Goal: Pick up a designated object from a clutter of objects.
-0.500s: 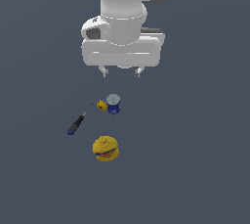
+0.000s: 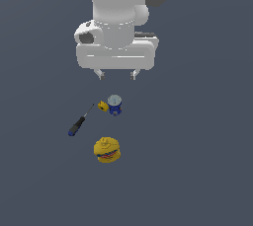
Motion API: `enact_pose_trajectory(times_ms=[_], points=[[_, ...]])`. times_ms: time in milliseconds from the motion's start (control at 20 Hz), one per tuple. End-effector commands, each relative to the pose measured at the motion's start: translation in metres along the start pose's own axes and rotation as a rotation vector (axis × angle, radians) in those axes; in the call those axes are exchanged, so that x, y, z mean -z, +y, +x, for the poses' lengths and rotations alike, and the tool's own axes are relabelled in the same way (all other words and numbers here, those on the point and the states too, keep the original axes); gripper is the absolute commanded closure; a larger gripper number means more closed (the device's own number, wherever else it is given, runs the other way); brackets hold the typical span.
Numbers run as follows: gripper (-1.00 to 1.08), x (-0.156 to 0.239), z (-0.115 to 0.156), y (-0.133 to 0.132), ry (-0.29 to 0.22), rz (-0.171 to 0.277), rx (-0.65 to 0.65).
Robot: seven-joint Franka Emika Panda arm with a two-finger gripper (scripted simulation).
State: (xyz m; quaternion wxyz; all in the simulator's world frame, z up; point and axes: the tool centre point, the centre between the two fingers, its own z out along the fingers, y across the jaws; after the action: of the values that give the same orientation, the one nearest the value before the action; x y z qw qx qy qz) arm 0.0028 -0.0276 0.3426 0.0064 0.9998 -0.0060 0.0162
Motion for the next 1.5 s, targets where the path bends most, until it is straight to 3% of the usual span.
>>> enact_pose_trajectory(times_ms=[0,650,1450], points=[[-0.92,-0.001,0.000,0.005,-0.006,0.001,-0.007],[-0.92,-0.024,-0.004,0.007,-0.007,0.004,0.060],[-0.92,-0.124,-0.041,0.020,-0.017,0.016,0.371]])
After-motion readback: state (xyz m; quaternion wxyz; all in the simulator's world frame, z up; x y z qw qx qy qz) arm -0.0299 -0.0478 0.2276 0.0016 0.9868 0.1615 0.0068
